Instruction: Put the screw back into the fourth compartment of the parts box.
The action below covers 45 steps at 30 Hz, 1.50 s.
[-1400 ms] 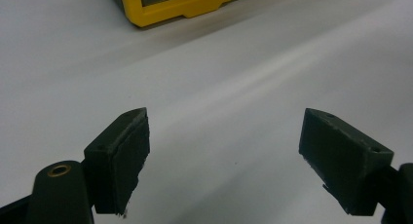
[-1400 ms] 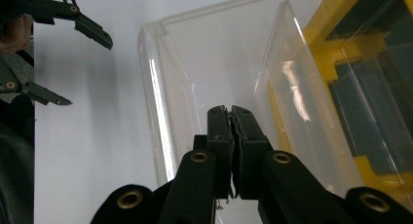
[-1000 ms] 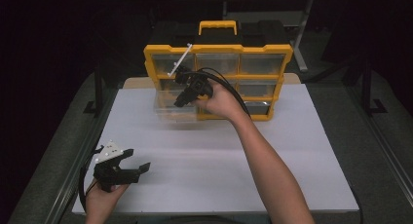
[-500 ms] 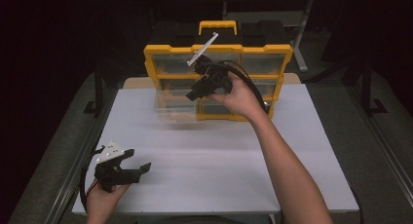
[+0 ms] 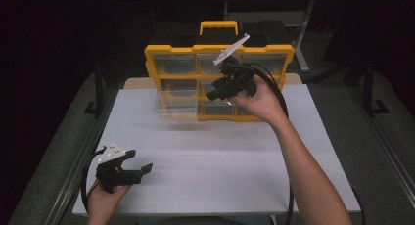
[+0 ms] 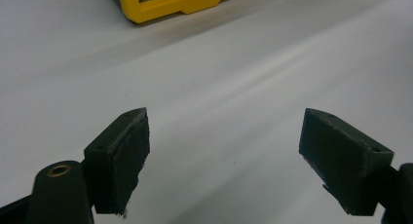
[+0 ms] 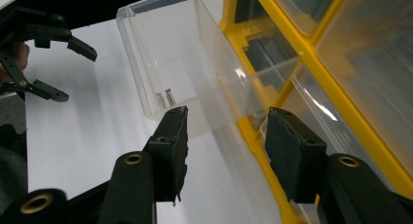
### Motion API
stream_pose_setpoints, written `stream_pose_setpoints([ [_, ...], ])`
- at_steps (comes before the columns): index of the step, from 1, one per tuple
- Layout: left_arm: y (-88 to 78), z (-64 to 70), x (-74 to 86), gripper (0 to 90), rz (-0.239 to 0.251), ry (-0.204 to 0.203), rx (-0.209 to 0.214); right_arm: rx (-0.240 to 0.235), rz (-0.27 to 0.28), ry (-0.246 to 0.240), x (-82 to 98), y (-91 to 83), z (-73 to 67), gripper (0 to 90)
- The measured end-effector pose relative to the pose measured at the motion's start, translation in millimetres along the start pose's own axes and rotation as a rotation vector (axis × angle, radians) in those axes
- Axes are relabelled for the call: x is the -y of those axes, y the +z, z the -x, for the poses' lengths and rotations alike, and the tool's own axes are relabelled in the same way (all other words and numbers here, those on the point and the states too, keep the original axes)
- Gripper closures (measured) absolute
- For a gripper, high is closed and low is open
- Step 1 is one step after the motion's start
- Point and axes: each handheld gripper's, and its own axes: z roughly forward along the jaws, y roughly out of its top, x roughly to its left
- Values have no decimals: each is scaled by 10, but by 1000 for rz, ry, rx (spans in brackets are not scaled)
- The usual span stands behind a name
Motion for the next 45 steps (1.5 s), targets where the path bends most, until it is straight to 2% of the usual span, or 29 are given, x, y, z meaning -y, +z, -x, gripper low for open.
stream_pose_setpoints([
  [1, -1, -1, -2, 184, -8, 5, -2, -7, 4, 21, 25, -23, -5, 479],
  [3, 1, 1, -3, 182, -3, -2, -3, 3, 2, 25, 83, -53, 7, 476],
  [4, -5, -13, -3, 182, -12, 11, -3, 2, 5, 26, 115, -66, 16, 476],
  [7, 0, -5, 0, 182, -4, -17, -1, 7, 4, 42, 176, -95, 28, 466],
  [10, 1, -5, -2, 182, -2, -17, -1, 13, 12, 52, 267, -129, 60, 457],
  [15, 13, 22, 1, 182, 13, -47, 1, 24, 16, 87, 411, -176, 89, 426],
  [19, 11, 12, -1, 182, 10, -33, 0, 27, 19, 98, 504, -194, 106, 420],
  [21, 12, 12, -2, 182, 13, -37, 1, 26, 20, 96, 527, -195, 114, 417],
  [26, 12, 15, -6, 182, 15, -39, 2, 34, 21, 127, 652, -221, 126, 395],
  [29, 6, 18, -10, 182, 16, -30, 0, 40, 25, 124, 701, -224, 122, 383],
  [30, 7, 20, -11, 182, 18, -34, 0, 47, 24, 115, 731, -223, 124, 381],
  [35, 4, 17, -15, 182, 18, -31, -3, 41, 39, 162, 924, -236, 111, 360],
  [41, 10, 18, -19, 182, 12, -28, 0, 47, 54, 172, 1103, -241, 89, 349],
  [42, 4, 9, -21, 182, 1, -13, -1, 47, 54, 172, 1103, -241, 89, 349],
  [44, 19, 26, -21, 182, 17, -32, 2, 50, 55, 178, 1166, -236, 89, 345],
  [45, 19, 26, -22, 182, 15, -29, 2, 59, 51, 181, 1231, -231, 82, 332],
])
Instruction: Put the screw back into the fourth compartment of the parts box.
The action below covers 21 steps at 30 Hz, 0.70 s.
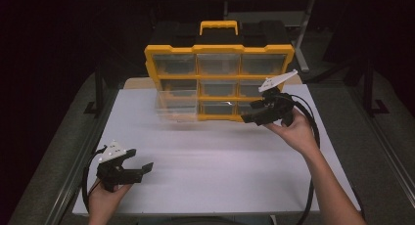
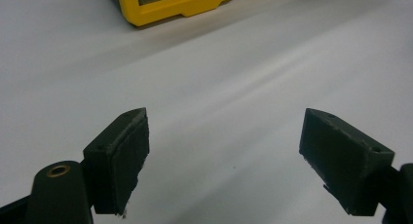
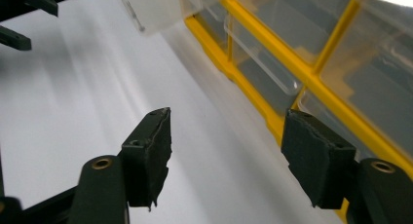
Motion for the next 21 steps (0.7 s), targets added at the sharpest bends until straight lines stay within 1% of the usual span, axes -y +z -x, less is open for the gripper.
stream_pose_setpoints([
  [2, -1, 3, -3, 182, -1, 3, 2, -1, 4, 2, 34, -3, 4, 332],
  [4, 1, 10, -6, 182, 3, 2, 3, 3, 10, 7, 132, -9, 12, 325],
  [5, 1, 10, -6, 182, 3, 2, 3, 3, 10, 7, 132, -9, 12, 325],
  [6, -1, 9, -6, 182, 2, 7, 2, 4, 10, 22, 162, -15, 7, 321],
  [8, -3, 16, -7, 182, 4, 0, 4, 9, 5, 37, 252, -20, 14, 308],
  [9, -1, 16, -7, 182, 7, 4, 4, 9, 5, 37, 252, -20, 14, 308],
  [10, 3, 16, -9, 182, 9, 5, 5, 13, 11, 29, 312, -19, 28, 305],
  [12, 3, 18, -9, 181, 7, 8, 5, 14, 7, 44, 363, -22, 22, 300],
  [13, 3, 17, -9, 181, 6, 10, 6, 16, 6, 43, 391, -23, 25, 296],
  [14, 2, 24, -9, 181, 5, 3, 6, 17, 5, 43, 421, -24, 28, 295],
  [16, 3, 24, -8, 181, 5, 3, 6, 18, -1, 60, 478, -24, 28, 283],
  [17, 3, 24, -8, 181, 5, 3, 6, 18, -1, 60, 478, -24, 28, 283],
  [18, 2, 23, -9, 180, 4, 4, 6, 25, 1, 67, 536, -27, 33, 279],
  [19, 4, 23, -8, 180, 7, 3, 8, 27, 2, 63, 563, -28, 41, 276],
  [20, 4, 23, -8, 180, 7, 3, 8, 27, 1, 74, 584, -30, 38, 272],
  [21, 4, 24, -8, 180, 5, 5, 8, 27, 1, 74, 584, -30, 38, 272],
])
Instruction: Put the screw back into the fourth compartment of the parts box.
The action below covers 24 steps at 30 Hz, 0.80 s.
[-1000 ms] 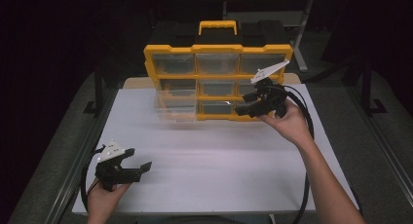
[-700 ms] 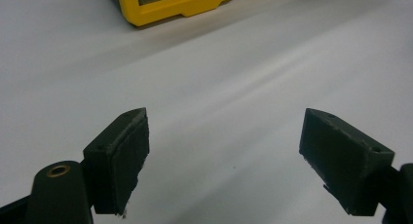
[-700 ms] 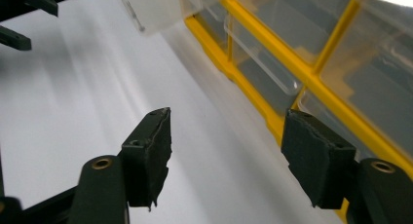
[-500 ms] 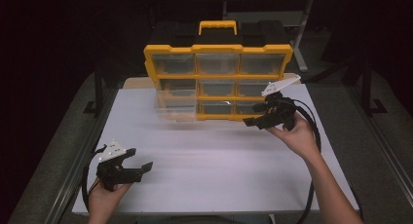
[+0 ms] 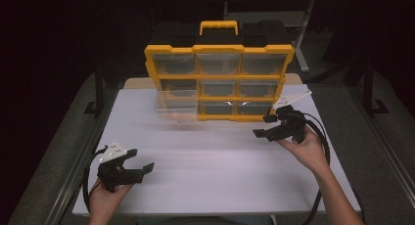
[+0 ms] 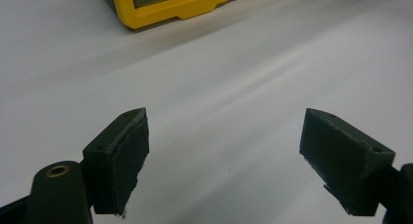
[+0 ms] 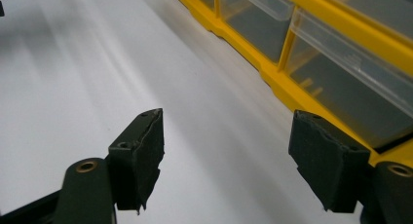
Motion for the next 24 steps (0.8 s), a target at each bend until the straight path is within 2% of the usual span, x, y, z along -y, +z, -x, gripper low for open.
stream_pose_setpoints([
  [2, -4, 1, -4, 180, -9, 2, 0, 4, -3, 3, 35, 4, -1, 268],
  [8, 12, 7, 1, 179, 4, 9, 3, 10, -6, -4, 132, 4, -22, 247],
  [14, 10, 10, -1, 178, -13, 24, 7, 22, 6, 15, 266, -19, -16, 232],
  [15, 11, 10, -1, 178, -14, 27, 7, 22, 1, 36, 309, -25, -19, 228],
  [20, 15, 18, 0, 178, -11, 22, 10, 30, 2, 55, 409, -37, -19, 227],
  [21, 15, 15, 0, 178, -11, 22, 11, 36, 8, 45, 467, -39, -5, 224],
  [24, 18, 15, 1, 178, -12, 24, 12, 43, 9, 70, 540, -58, -5, 216],
])
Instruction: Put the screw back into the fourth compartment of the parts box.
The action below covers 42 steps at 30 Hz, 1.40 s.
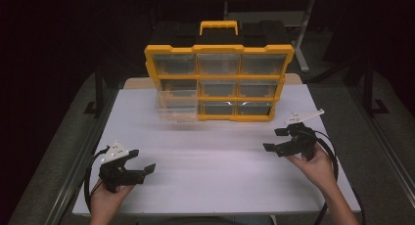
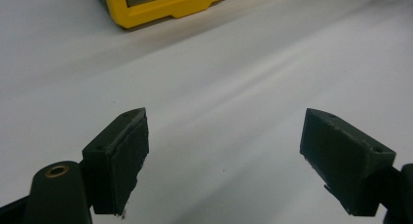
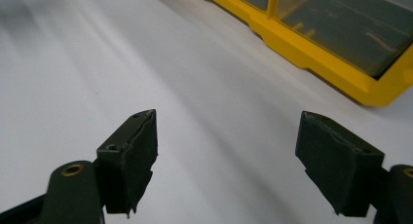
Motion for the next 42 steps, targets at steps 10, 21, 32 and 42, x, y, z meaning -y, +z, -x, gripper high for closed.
stream_pose_setpoints([
  [10, 8, 7, 4, 178, -2, -1, 3, 18, 10, 28, 191, -37, 11, 204],
  [21, 14, 12, 15, 178, -8, -11, 7, 38, 38, 49, 375, -71, 3, 168],
  [32, 21, 15, 27, 178, -8, -1, 10, 43, 47, 64, 484, -84, -61, 151],
  [42, 18, 16, 25, 178, -7, 0, 14, 48, 59, 65, 553, -123, -74, 151],
])
